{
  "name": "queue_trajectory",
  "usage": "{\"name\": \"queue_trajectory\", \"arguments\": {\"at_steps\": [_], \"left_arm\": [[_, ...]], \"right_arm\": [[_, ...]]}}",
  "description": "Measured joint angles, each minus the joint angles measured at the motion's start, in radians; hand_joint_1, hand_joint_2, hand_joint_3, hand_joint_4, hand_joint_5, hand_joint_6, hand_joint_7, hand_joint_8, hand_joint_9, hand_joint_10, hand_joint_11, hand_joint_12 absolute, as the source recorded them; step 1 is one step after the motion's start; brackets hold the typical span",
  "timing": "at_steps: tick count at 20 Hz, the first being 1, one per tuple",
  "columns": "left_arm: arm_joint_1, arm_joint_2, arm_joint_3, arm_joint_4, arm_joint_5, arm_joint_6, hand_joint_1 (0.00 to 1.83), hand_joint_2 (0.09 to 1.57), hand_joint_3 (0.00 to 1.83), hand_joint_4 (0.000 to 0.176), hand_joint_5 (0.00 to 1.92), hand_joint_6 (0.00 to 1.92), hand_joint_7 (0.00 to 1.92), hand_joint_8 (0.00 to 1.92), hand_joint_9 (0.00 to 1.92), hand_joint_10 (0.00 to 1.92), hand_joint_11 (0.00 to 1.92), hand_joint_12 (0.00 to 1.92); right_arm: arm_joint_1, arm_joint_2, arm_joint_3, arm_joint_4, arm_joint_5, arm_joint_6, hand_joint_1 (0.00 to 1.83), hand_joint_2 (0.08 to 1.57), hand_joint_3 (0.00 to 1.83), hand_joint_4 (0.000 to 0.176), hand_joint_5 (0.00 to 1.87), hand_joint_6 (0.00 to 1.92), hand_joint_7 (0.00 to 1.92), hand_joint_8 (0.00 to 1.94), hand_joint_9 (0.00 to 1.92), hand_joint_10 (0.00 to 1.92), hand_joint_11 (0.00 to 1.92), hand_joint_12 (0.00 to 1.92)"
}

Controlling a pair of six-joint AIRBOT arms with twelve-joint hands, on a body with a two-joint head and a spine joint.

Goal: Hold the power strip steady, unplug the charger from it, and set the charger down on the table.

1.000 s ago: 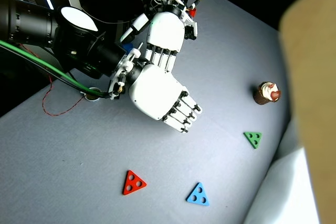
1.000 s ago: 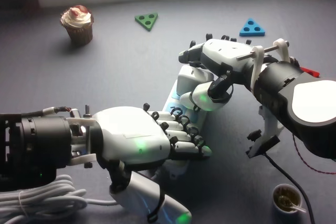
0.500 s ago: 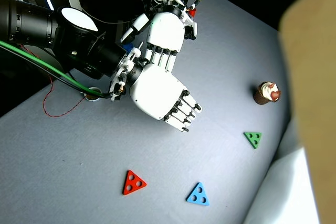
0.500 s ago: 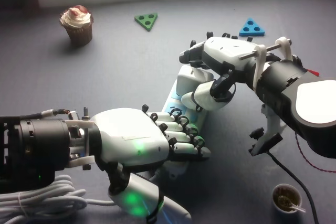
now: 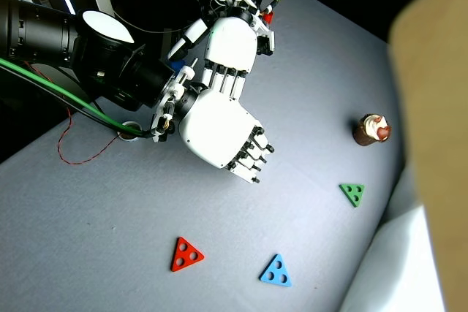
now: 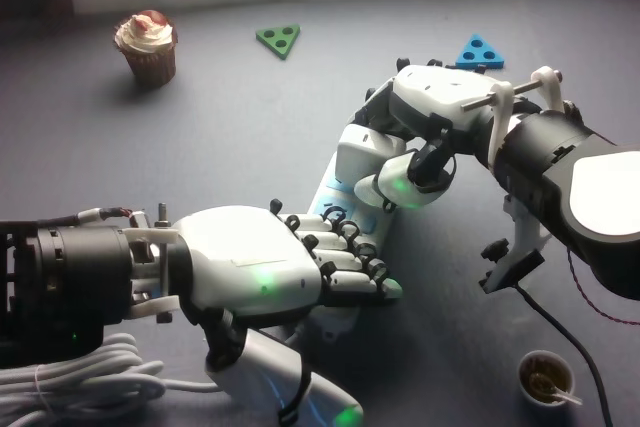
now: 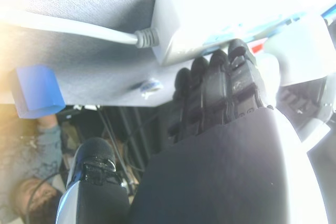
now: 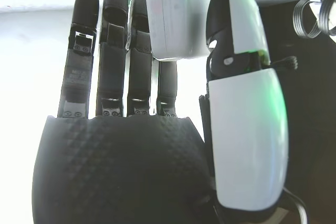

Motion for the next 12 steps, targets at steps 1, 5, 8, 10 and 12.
{"name": "queue_trajectory", "arguments": {"at_steps": [1,5,8,10,12], "left_arm": [[0.0,0.0,0.0,-0.001,-0.002,0.0,0.0,1.09,0.0,0.0,0.15,0.0,0.16,0.0,0.15,0.01,0.12,0.06],[0.0,0.001,0.0,-0.001,-0.002,0.0,0.0,1.09,0.0,0.0,0.14,0.0,0.16,0.0,0.14,0.0,0.11,0.05],[0.0,0.002,0.002,-0.001,-0.003,0.0,0.0,1.09,0.0,0.0,0.15,0.0,0.16,0.0,0.15,0.0,0.1,0.05],[0.0,0.003,0.002,-0.002,-0.003,0.0,0.0,1.09,0.0,0.0,0.14,0.0,0.15,0.0,0.15,0.0,0.11,0.05],[0.0,0.003,0.005,-0.002,-0.005,0.0,0.0,1.09,0.0,0.0,0.13,0.0,0.14,0.0,0.13,0.0,0.1,0.04]], "right_arm": [[0.0,0.0,0.0,-0.006,-0.008,0.002,1.25,1.04,0.0,0.038,1.14,0.72,1.21,0.58,1.22,0.0,0.71,0.92],[0.0,0.006,-0.001,-0.013,-0.011,0.004,1.25,1.04,0.0,0.038,1.12,0.74,1.2,0.62,1.21,0.0,0.66,1.0],[0.0,0.011,-0.006,-0.056,-0.009,0.008,1.25,1.04,0.0,0.032,1.11,0.75,1.21,0.61,1.22,0.0,0.66,0.99],[0.0,0.014,-0.011,-0.092,-0.006,0.015,1.25,1.04,0.0,0.034,1.12,0.74,1.21,0.62,1.21,0.0,0.66,0.99],[0.0,0.018,-0.011,-0.146,0.003,0.042,1.25,1.03,0.0,0.032,1.13,0.73,1.24,0.54,1.22,0.0,0.66,0.98]]}}
